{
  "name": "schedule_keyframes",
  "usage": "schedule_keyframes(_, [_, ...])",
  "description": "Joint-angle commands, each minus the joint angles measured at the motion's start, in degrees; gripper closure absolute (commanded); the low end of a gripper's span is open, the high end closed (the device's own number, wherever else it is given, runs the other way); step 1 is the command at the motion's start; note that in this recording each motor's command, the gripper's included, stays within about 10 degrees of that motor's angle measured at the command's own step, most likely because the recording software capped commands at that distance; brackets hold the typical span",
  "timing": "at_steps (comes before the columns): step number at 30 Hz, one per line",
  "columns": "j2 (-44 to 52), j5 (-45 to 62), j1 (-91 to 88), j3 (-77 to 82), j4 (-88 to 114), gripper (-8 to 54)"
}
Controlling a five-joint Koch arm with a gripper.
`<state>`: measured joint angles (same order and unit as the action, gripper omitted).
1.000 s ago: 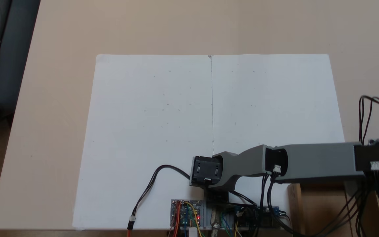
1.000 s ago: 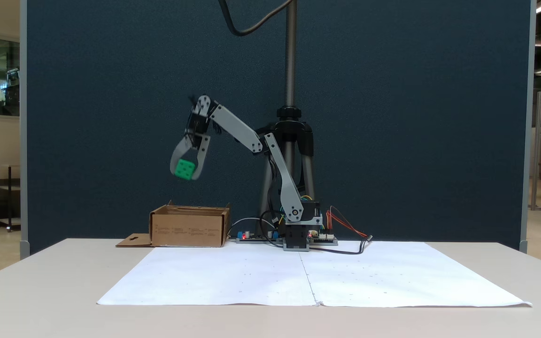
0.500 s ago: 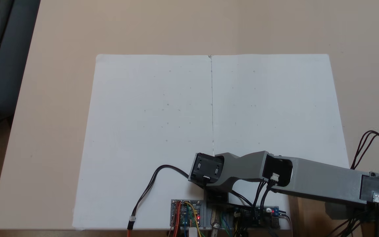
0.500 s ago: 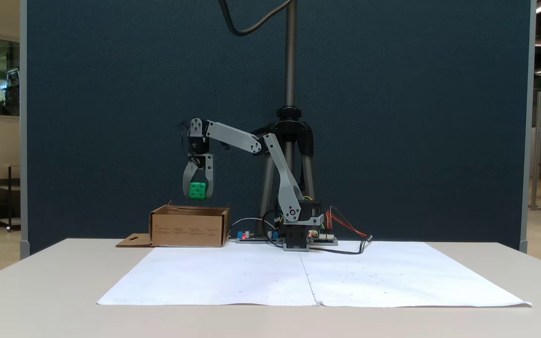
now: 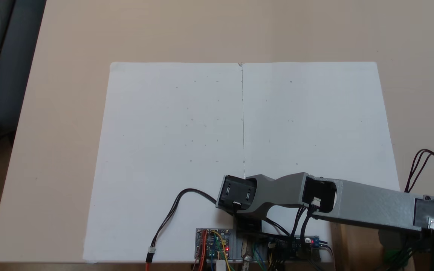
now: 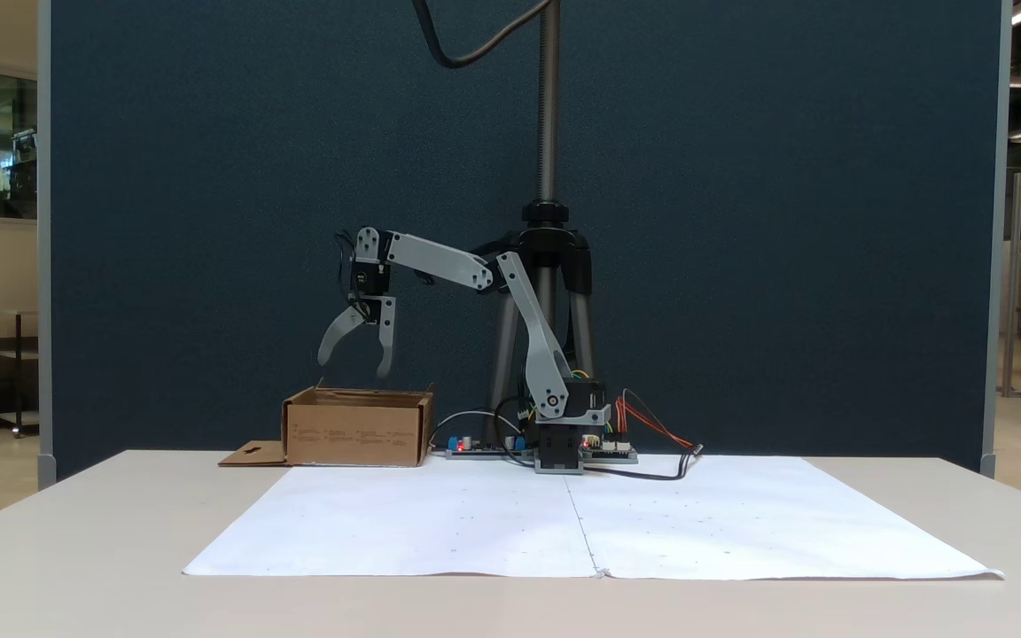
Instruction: Grasp a green dice and put it in the bin.
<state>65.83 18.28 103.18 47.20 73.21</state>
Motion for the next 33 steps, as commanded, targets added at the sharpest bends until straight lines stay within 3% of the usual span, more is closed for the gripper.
schedule_keyframes(1, [2.99, 4.66, -1.58, -0.88, -4.92, 2.3])
schedule_keyframes(4, [10.63, -5.19, -17.40, -0.97, -17.82, 4.0])
schedule_keyframes(8, [13.01, -12.13, -27.51, -0.97, -27.23, 4.0])
schedule_keyframes(12, [13.62, -12.13, -40.17, -0.97, -35.95, 3.9])
schedule_keyframes(24, [16.26, -11.95, -77.96, 1.85, -36.47, 1.4])
schedule_keyframes(33, [23.29, -11.60, -100.37, 20.65, -45.68, 1.5])
